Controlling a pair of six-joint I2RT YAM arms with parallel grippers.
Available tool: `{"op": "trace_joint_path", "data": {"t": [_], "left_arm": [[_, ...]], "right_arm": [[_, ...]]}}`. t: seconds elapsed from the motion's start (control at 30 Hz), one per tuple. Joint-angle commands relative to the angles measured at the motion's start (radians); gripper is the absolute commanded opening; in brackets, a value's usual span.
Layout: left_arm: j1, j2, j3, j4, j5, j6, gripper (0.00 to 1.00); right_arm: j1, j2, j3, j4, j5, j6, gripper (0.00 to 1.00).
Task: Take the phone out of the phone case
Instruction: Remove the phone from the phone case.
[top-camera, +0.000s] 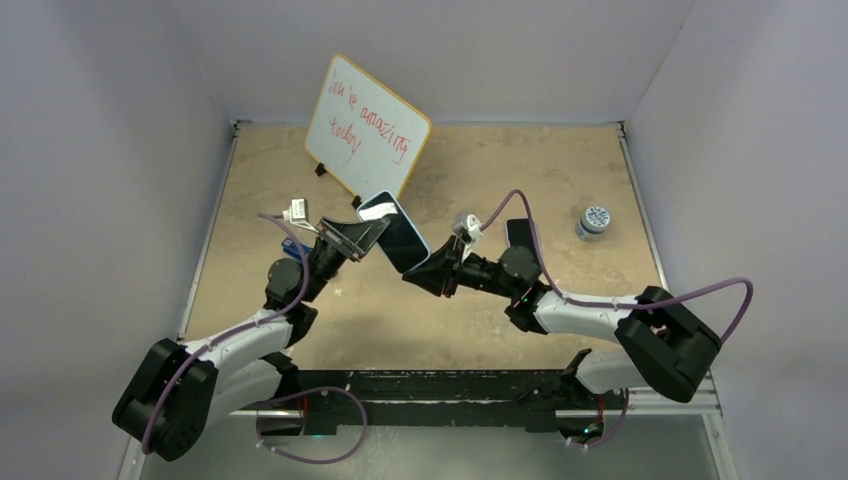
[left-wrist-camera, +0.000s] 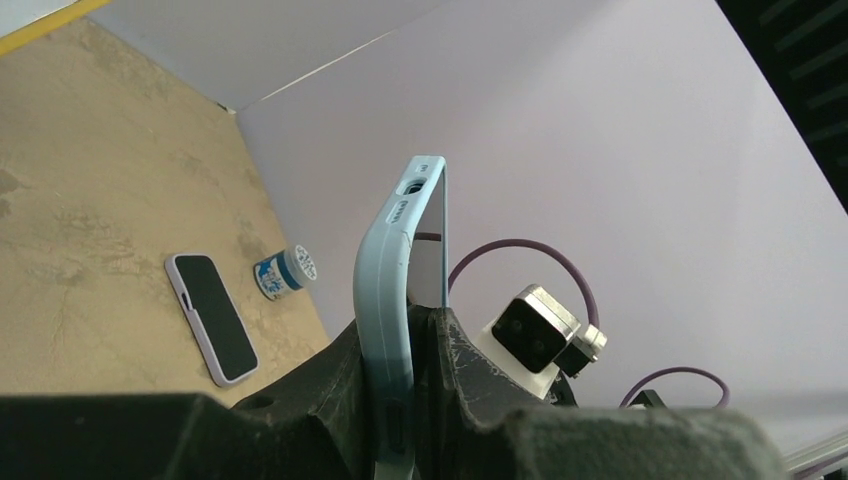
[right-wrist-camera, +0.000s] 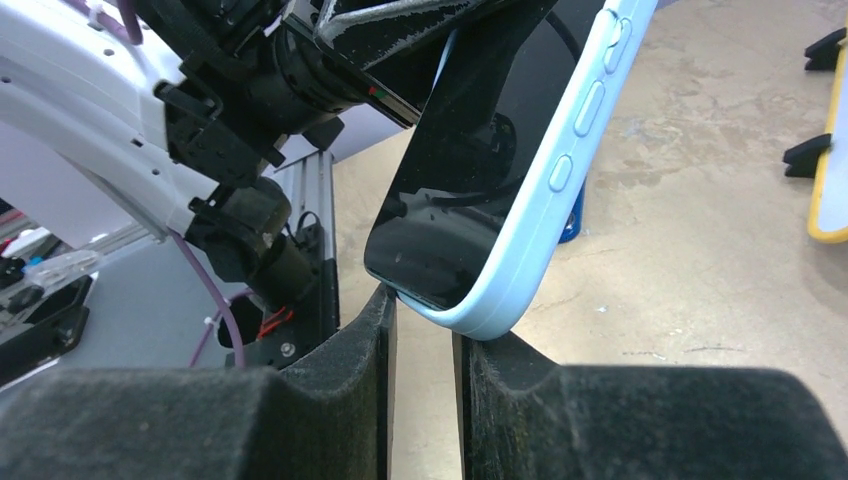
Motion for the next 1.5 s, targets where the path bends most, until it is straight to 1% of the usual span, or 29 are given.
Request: {"op": "trace_joint_path", "data": {"t": [0.0,0.1,0.3,0.37,0.5,0.63,0.7,0.8,0.87,0.93,1.07,1.17,1.23,1.33,1.47], "left_arm": [[-0.011,-0.006,-0.027,0.087,0.072,0.04,0.0],[-0.009,-0.005,-0.037,0.101,0.073,0.021,0.0],[-0.009,-0.004,-0.019,0.111,0.135,0.017,0.0],[-0.001,-0.007,-0.019,0.113,0.157,0.018,0.0],[0.062,-0.005,-0.011,0.11,0.237,0.02,0.0],[0.111,0.018,0.043,0.086,0.357,0.038,0.0],[0.112,0.03,0.086,0.034,0.419,0.066,0.0],[0.113,0.025,0.12,-0.021,0.481,0.104,0.0],[0.115,0.004,0.143,-0.091,0.506,0.147,0.0],[0.115,-0.026,0.175,-0.197,0.525,0.213,0.0],[0.117,-0.083,0.267,-0.432,0.548,0.384,0.0],[0.117,-0.089,0.333,-0.547,0.594,0.459,0.0],[0.117,-0.08,0.367,-0.59,0.639,0.486,0.0],[0.117,-0.066,0.382,-0.601,0.7,0.502,0.0],[0.117,-0.056,0.406,-0.634,0.754,0.542,0.0]], "right_arm": [[-0.008,0.006,0.009,0.143,0.028,0.013,0.0],[-0.008,0.023,-0.012,0.223,0.038,0.052,0.0],[-0.009,0.024,-0.035,0.209,0.108,0.08,0.0],[-0.009,0.016,-0.04,0.204,0.122,0.08,0.02],[-0.009,-0.015,-0.045,0.132,0.102,0.058,0.14],[-0.012,-0.087,-0.065,0.028,0.079,0.019,0.37],[-0.014,-0.13,-0.07,-0.048,0.066,-0.011,0.46],[-0.018,-0.192,-0.074,-0.163,0.023,-0.055,0.56],[-0.02,-0.234,-0.077,-0.23,0.007,-0.082,0.6],[-0.022,-0.278,-0.075,-0.296,0.009,-0.115,0.64],[-0.029,-0.365,-0.058,-0.427,0.018,-0.19,0.67],[-0.034,-0.393,-0.025,-0.509,-0.037,-0.243,0.66],[-0.033,-0.396,-0.001,-0.563,-0.09,-0.276,0.66],[-0.033,-0.389,0.029,-0.61,-0.16,-0.315,0.64],[-0.033,-0.372,0.065,-0.651,-0.205,-0.355,0.61]]}}
